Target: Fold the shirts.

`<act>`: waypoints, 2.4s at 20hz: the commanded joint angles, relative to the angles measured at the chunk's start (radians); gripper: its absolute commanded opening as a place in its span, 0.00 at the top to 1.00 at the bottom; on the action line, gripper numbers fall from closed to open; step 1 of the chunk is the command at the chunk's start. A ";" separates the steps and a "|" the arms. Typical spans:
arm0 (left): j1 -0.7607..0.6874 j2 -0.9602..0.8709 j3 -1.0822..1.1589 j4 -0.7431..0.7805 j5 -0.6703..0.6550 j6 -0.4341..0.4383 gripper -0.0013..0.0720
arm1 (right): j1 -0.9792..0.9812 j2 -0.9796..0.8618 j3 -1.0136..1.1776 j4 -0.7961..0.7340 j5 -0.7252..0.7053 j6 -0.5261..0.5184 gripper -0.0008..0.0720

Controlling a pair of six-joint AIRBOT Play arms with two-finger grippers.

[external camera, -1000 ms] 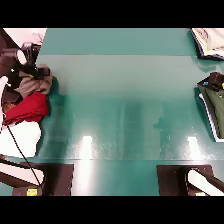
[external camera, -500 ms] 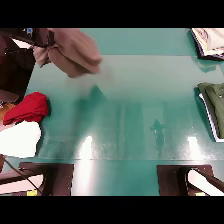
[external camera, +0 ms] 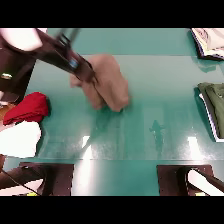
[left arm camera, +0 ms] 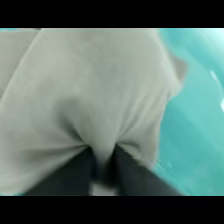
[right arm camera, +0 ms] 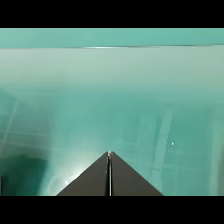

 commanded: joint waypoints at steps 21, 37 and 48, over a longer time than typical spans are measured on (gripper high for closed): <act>0.453 -0.204 -0.493 -0.343 0.264 0.185 0.11 | 0.000 -0.002 0.003 -0.009 0.056 0.000 0.96; 0.440 0.010 -0.336 -0.278 0.205 0.151 0.94 | 0.378 -0.021 -0.724 0.088 -0.190 0.000 0.37; 0.439 0.010 -0.337 -0.281 0.082 0.151 0.94 | 0.690 -0.438 -0.738 0.557 -0.385 -0.159 0.37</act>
